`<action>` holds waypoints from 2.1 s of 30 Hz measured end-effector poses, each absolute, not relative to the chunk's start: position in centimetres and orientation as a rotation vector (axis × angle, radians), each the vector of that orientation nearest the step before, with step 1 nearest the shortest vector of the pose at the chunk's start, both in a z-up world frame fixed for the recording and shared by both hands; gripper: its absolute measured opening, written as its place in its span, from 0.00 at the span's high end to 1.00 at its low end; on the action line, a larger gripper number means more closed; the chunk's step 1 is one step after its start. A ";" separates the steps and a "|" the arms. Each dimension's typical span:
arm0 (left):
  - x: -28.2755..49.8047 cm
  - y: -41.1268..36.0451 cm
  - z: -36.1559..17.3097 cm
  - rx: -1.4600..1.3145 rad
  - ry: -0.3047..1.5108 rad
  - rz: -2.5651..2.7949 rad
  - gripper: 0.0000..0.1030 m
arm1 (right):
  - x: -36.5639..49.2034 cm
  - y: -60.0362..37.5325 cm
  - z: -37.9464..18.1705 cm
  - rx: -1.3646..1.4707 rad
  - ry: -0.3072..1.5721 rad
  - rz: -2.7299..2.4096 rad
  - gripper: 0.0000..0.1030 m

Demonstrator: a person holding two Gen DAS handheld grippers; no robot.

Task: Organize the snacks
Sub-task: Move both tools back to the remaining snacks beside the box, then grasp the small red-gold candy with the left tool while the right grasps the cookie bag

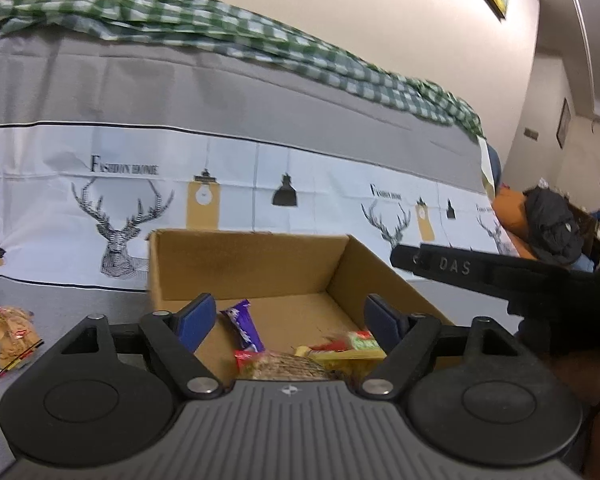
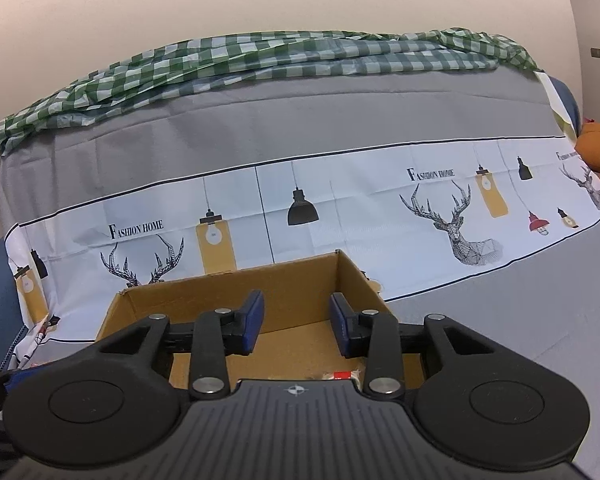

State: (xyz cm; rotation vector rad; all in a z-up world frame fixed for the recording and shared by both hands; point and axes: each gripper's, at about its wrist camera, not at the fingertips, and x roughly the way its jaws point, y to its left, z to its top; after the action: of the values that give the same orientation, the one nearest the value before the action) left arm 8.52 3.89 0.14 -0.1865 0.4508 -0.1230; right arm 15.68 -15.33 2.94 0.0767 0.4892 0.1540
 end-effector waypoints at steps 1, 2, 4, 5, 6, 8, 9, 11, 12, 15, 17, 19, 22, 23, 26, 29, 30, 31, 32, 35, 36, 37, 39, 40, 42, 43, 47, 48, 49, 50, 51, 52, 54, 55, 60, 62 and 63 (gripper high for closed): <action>8.4 4.4 0.2 -0.206 0.455 -0.123 0.28 | 15.6 -15.1 2.9 0.076 0.489 0.157 0.63; 8.3 5.0 0.2 -0.229 0.466 -0.123 0.41 | 15.7 -15.0 3.0 0.076 0.490 0.160 0.63; 8.0 6.6 0.0 -0.283 0.507 -0.126 0.59 | 15.6 -14.5 3.0 0.075 0.490 0.168 0.63; 7.9 7.3 0.0 -0.302 0.526 -0.124 0.70 | 15.6 -14.3 3.0 0.074 0.492 0.174 0.63; 7.6 8.2 -0.2 -0.318 0.549 -0.117 0.76 | 15.6 -14.0 3.0 0.075 0.497 0.180 0.63; 7.0 10.0 -0.3 -0.351 0.589 -0.093 0.76 | 15.5 -13.4 2.8 0.078 0.506 0.191 0.63; 6.5 11.2 -0.2 -0.373 0.607 -0.077 0.76 | 15.5 -13.1 2.8 0.079 0.510 0.198 0.63; 5.1 13.6 0.0 -0.406 0.635 -0.035 0.76 | 15.4 -12.3 2.6 0.085 0.520 0.214 0.63; 4.1 14.9 0.2 -0.424 0.642 -0.013 0.76 | 15.3 -12.0 2.6 0.095 0.528 0.223 0.63; 1.2 18.6 0.0 -0.449 0.680 0.068 0.75 | 14.9 -10.7 2.7 0.127 0.544 0.276 0.63; 0.1 20.8 -0.6 -0.469 0.746 0.184 0.73 | 14.4 -9.8 3.0 0.133 0.536 0.318 0.63; -0.4 22.9 -1.8 -0.542 0.823 0.282 0.64 | 14.0 -8.8 3.4 0.138 0.530 0.379 0.63; -0.3 24.7 -4.3 -0.564 0.985 0.398 0.60 | 13.2 -7.4 3.6 0.133 0.517 0.440 0.63; -0.2 24.9 -4.6 -0.537 1.019 0.436 0.60 | 13.0 -7.0 3.5 0.133 0.521 0.462 0.63; -0.1 25.4 -5.4 -0.495 1.075 0.460 0.50 | 12.5 -5.6 3.3 0.124 0.538 0.522 0.63; 0.4 25.1 -6.4 -0.435 1.153 0.455 0.50 | 12.1 -4.3 3.3 0.102 0.544 0.569 0.63; 0.7 25.0 -6.8 -0.406 1.184 0.453 0.56 | 12.0 -4.0 3.3 0.096 0.548 0.582 0.63; 0.6 24.5 -7.3 -0.390 1.204 0.452 0.65 | 11.8 -3.7 3.3 0.093 0.554 0.597 0.63; 0.7 24.4 -7.6 -0.374 1.223 0.454 0.82 | 11.8 -3.5 3.2 0.091 0.560 0.606 0.63; 0.6 24.2 -7.2 -0.338 1.185 0.463 0.83 | 11.6 -2.8 3.0 0.083 0.580 0.622 0.63; 0.6 24.2 -6.7 -0.337 1.151 0.460 0.83 | 11.6 -2.5 3.0 0.078 0.582 0.629 0.63; 0.7 24.2 -6.2 -0.345 1.117 0.450 0.83 | 11.4 -2.2 2.9 0.069 0.583 0.633 0.63; 0.9 24.4 -5.4 -0.349 1.058 0.441 0.83 | 11.2 -1.7 2.8 0.057 0.589 0.642 0.63; 1.2 24.5 -5.2 -0.344 1.038 0.444 0.83 | 11.1 -1.4 2.7 0.052 0.589 0.650 0.63; 1.7 25.1 -5.0 -0.375 1.021 0.440 0.83 | 10.8 -0.8 2.6 0.034 0.586 0.658 0.63; 1.9 25.6 -5.1 -0.408 1.019 0.435 0.83 | 10.7 -0.5 2.5 0.028 0.588 0.661 0.63; 2.4 26.9 -6.3 -0.521 1.070 0.422 0.83 | 10.3 0.6 2.3 0.017 0.600 0.676 0.62; 2.3 27.0 -6.5 -0.536 1.085 0.419 0.83 | 10.2 0.9 2.3 0.013 0.600 0.679 0.62; 2.3 27.1 -6.7 -0.544 1.099 0.416 0.83 | 10.0 1.2 2.4 0.010 0.599 0.685 0.62; 2.2 27.2 -6.8 -0.555 1.107 0.415 0.83 | 9.9 1.5 2.5 0.007 0.598 0.692 0.62; 2.3 27.3 -6.8 -0.570 1.104 0.416 0.83 | 9.8 1.8 2.6 0.003 0.596 0.699 0.61; 2.4 27.4 -6.8 -0.579 1.100 0.415 0.83 | 9.7 2.1 2.7 -0.001 0.597 0.707 0.61; 2.2 27.5 -6.6 -0.582 1.100 0.427 0.83 | 9.5 2.7 3.0 0.000 0.606 0.729 0.59; 2.3 27.6 -6.8 -0.593 1.098 0.431 0.83 | 9.6 3.1 3.1 -0.001 0.617 0.737 0.57; 2.3 27.7 -6.6 -0.630 1.091 0.420 0.83 | 12.2 6.5 2.7 -0.019 0.728 0.740 0.38; 2.5 27.8 -6.7 -0.635 1.089 0.422 0.83 | 13.8 9.0 2.2 -0.038 0.748 0.722 0.31; 2.5 27.9 -6.7 -0.643 1.091 0.426 0.83 | 14.9 10.5 1.6 -0.046 0.761 0.704 0.29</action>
State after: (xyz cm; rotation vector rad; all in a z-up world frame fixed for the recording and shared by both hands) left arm 2.48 27.88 -6.66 -0.6430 1.0910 0.4265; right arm 14.88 10.54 1.59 -0.0459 0.7613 0.7042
